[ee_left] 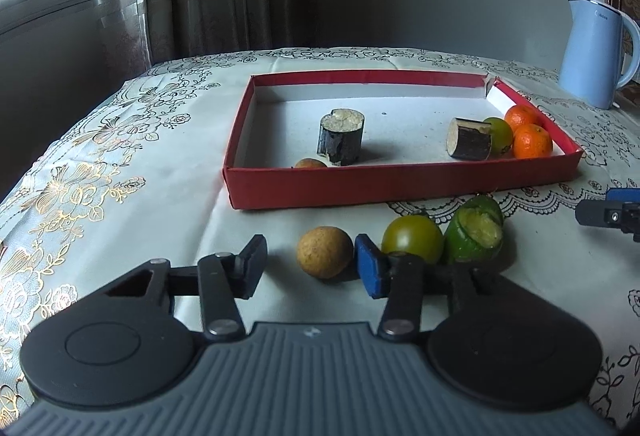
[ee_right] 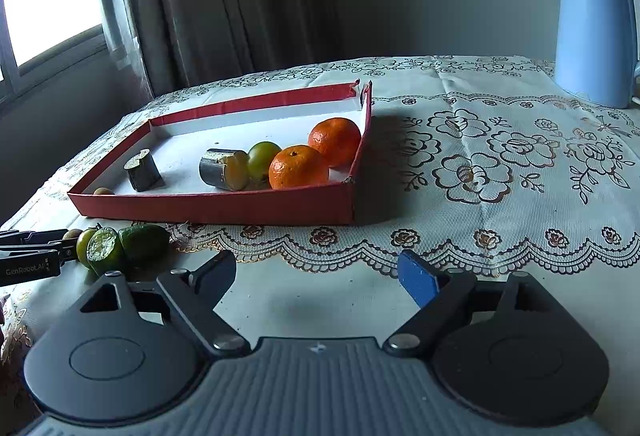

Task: Organize fruits
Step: 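Move the left gripper to the brown longan and close on it, then carry the longan into the red tray and open the left gripper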

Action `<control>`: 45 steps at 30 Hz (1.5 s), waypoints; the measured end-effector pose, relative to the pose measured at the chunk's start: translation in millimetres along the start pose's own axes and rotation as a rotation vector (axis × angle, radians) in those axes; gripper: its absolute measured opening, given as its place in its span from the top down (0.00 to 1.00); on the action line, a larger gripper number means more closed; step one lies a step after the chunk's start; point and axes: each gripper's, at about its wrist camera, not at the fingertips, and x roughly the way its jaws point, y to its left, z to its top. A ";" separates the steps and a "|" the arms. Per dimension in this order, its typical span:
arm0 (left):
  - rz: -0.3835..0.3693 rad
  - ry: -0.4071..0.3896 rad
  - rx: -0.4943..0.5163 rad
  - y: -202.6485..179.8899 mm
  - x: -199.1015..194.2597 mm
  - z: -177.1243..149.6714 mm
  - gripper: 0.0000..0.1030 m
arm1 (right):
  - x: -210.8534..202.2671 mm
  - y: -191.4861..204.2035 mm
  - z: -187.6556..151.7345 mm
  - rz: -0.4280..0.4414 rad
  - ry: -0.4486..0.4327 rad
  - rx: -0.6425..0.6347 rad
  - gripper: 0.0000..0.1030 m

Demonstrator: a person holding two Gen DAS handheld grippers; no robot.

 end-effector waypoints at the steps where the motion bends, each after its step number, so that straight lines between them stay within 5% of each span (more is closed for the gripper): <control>1: -0.005 -0.001 0.003 -0.3 0.0 0.1 0.59 | 0.7 1.7 -0.1 -0.007 0.005 -0.011 0.12; 10: -0.010 -0.012 0.035 -6.2 -1.6 -0.5 0.74 | 9.4 23.4 -1.9 -0.122 0.047 -0.131 0.06; 19: -0.007 -0.039 -0.007 -2.4 -14.6 4.2 0.75 | 9.5 20.5 -1.6 -0.117 0.053 -0.117 0.05; 24: -0.014 -0.104 0.002 -7.5 -27.8 33.0 0.75 | 9.3 20.3 -1.8 -0.117 0.053 -0.117 0.05; 45: 0.097 -0.019 -0.061 3.4 53.2 74.2 0.73 | 7.6 12.6 -0.5 -0.081 0.037 -0.071 0.04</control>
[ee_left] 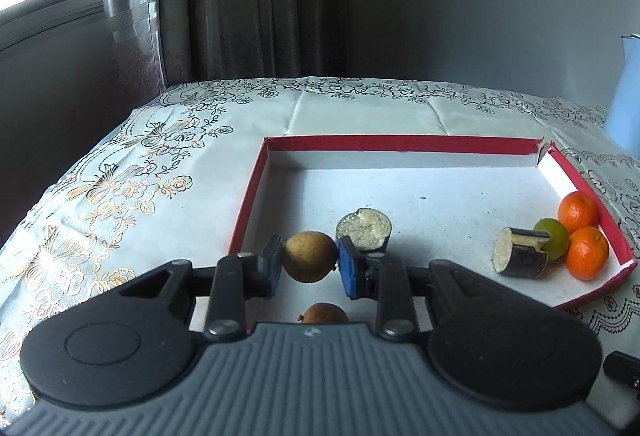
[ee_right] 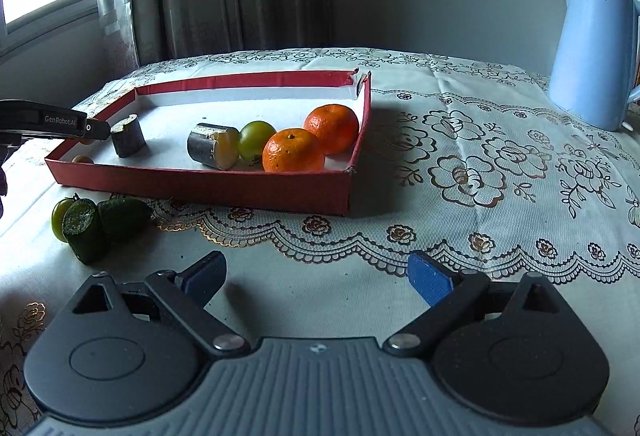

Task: Organize fruits
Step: 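Carry the longan into the red tray and open the left gripper, then move the right gripper to the cut green lime and close on it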

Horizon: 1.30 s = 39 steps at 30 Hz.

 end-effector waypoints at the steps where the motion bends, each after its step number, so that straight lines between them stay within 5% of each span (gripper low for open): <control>1: 0.007 -0.005 -0.001 0.3 -0.6 -0.9 0.68 | -0.2 -0.5 0.0 0.003 -0.001 0.003 0.04; 8: -0.008 -0.076 -0.006 4.9 -37.2 -6.3 0.55 | -0.1 -1.9 0.0 0.009 -0.004 0.013 0.04; 13: 0.001 -0.134 -0.001 12.6 -87.9 -31.4 0.28 | -0.7 -2.1 -0.1 0.012 -0.005 0.015 0.04; 16: 0.008 -0.130 0.009 16.8 -104.5 -51.7 0.22 | -0.7 -2.1 0.1 0.010 -0.004 0.012 0.04; 24: 0.021 -0.057 0.000 22.6 -104.4 -91.3 0.18 | -2.9 -2.6 -0.5 0.019 -0.015 0.014 0.04; 28: 0.023 -0.036 -0.004 23.7 -99.1 -97.5 0.17 | -14.9 4.9 -4.0 0.050 -0.088 -0.034 0.04; 33: 0.026 -0.028 0.009 22.7 -97.1 -97.9 0.12 | -29.4 36.4 -11.3 0.182 -0.146 -0.123 0.04; 39: 0.042 -0.017 0.016 21.4 -94.9 -98.4 0.12 | -26.5 79.0 -11.2 0.238 -0.131 -0.216 0.05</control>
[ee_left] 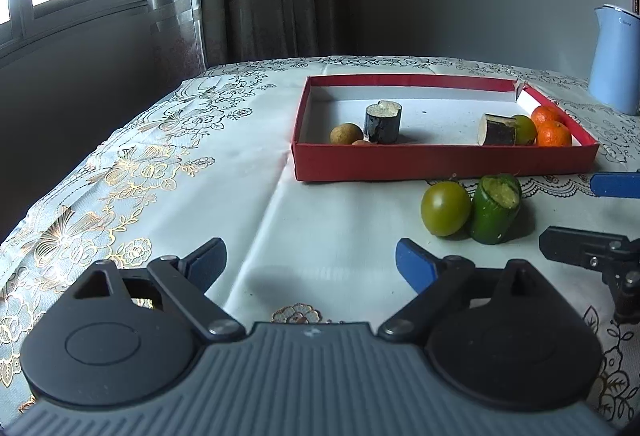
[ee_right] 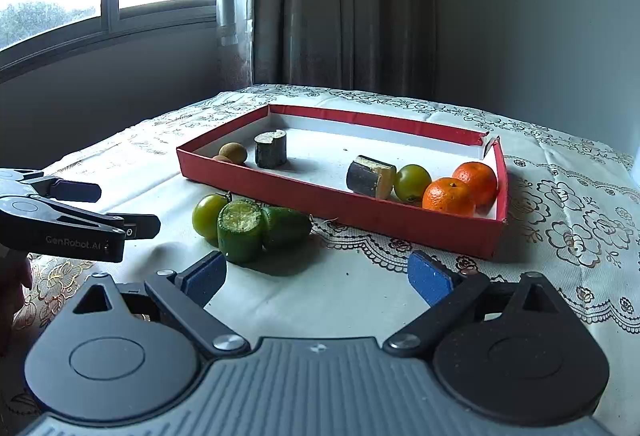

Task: Organize fruits
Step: 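Move the right gripper to the cut green lime and close on it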

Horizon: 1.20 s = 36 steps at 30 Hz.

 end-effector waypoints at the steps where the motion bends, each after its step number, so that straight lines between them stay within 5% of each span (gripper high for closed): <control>1: 0.003 0.005 -0.009 1.4 0.6 0.0 0.12 | 2.6 3.8 1.3 0.013 0.004 -0.006 0.05; 3: 0.003 0.014 -0.034 5.5 1.8 -0.2 0.11 | 6.5 10.8 2.5 0.027 0.013 -0.022 0.05; 8: -0.006 0.043 -0.107 17.2 5.8 -0.5 0.11 | 18.5 19.2 8.6 0.076 0.048 -0.023 0.38; 24: -0.009 0.047 -0.127 19.9 5.8 -1.1 0.11 | 36.6 26.5 13.7 0.122 0.094 0.002 0.49; 26: -0.007 0.051 -0.123 19.2 6.2 -0.8 0.11 | 39.3 26.9 14.2 0.119 0.102 -0.001 0.62; 29: -0.003 0.049 -0.118 18.1 5.5 -1.1 0.11 | 44.2 26.2 16.6 0.119 0.108 0.004 0.67; 36: 0.014 0.056 -0.106 15.5 6.5 -1.5 0.11 | 49.6 27.4 19.9 0.125 0.117 -0.011 0.69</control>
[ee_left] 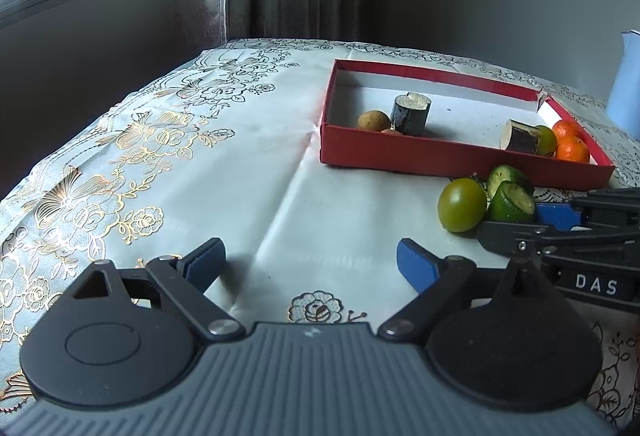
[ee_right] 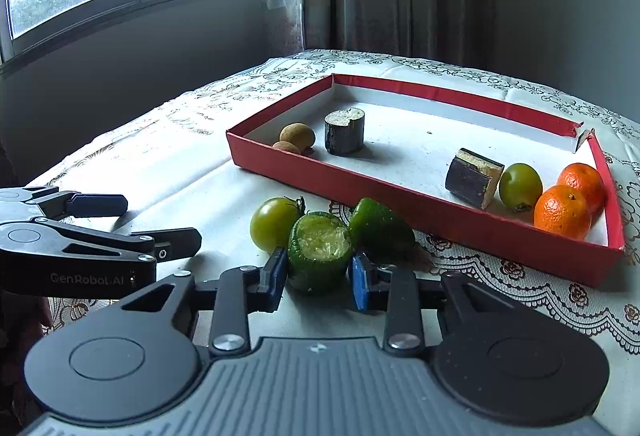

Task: Organize fruits
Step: 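Move the right gripper to the cut green lime and close on it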

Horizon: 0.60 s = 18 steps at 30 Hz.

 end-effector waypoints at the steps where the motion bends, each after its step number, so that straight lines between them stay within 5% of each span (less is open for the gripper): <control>1: 0.002 0.001 0.001 -0.2 0.1 0.0 0.11 | 0.1 0.3 -0.1 -0.001 0.001 -0.002 0.69; 18: 0.023 0.012 0.007 -1.5 0.4 -0.7 0.08 | 1.7 2.7 -0.1 -0.018 0.003 -0.002 0.69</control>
